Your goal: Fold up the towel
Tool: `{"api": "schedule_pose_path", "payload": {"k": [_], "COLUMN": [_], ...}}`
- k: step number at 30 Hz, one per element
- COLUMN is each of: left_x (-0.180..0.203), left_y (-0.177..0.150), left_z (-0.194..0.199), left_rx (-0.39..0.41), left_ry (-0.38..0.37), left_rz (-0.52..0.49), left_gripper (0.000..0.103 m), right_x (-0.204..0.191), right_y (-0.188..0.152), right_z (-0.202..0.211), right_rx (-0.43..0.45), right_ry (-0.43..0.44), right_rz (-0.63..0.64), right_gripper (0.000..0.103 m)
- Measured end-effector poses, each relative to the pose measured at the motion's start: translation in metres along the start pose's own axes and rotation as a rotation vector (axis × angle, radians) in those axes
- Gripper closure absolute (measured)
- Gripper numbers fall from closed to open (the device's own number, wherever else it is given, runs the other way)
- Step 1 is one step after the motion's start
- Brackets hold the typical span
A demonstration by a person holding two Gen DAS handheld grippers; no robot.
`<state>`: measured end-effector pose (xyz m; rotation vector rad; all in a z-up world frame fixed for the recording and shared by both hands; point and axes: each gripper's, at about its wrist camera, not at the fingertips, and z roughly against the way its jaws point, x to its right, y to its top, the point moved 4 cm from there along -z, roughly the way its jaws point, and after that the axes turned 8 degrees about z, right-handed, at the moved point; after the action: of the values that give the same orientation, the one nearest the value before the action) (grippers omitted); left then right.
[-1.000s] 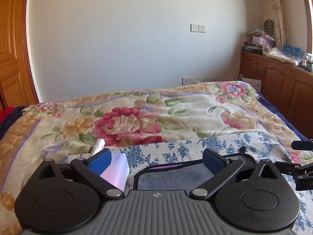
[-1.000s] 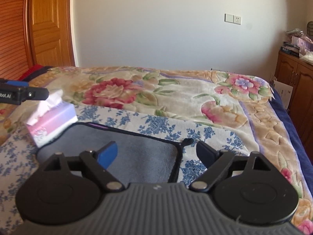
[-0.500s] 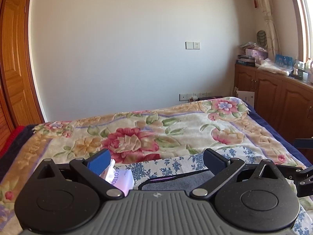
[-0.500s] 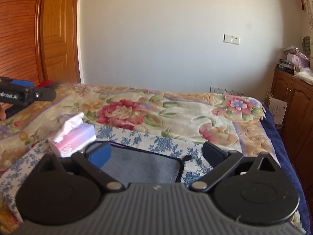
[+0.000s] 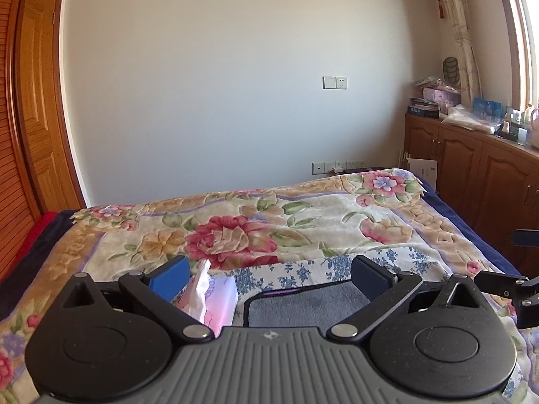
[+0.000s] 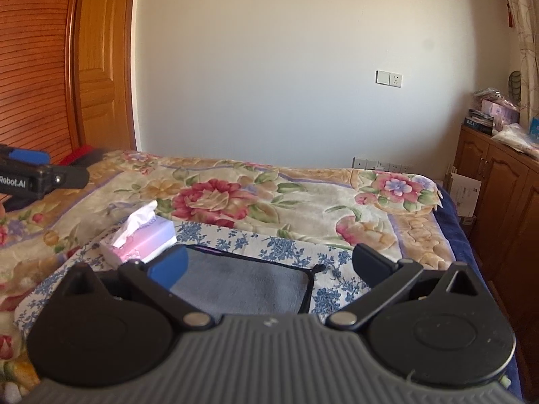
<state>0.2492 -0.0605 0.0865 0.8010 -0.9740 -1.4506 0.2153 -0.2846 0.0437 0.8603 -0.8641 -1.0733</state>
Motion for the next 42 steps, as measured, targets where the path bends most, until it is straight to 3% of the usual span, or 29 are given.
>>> {"api": "schedule_pose_path", "payload": {"k": [21,28,42], "left_x": [0.009,0.005,-0.007], "left_y": [-0.029,-0.045,-0.086], "left_z": [0.102,0.131,0.143], "left_rx": [-0.009,0.036,0.032], "left_ry": [-0.011,0.015,0.040], "left_rz": [-0.011,0.010,0.040], "left_gripper": [0.000,0.000,0.000], "right_x": [-0.027,-0.033,-0.041], "right_y": [-0.013,-0.024,-0.053], "right_z": [0.081,0.099,0.112], "right_rx": [0.030,0.024,0.029], "right_ry": [-0.018,-0.050,-0.083], "right_rz": [-0.014,-0.021,-0.065], "right_gripper": [0.000,0.000,0.000]}}
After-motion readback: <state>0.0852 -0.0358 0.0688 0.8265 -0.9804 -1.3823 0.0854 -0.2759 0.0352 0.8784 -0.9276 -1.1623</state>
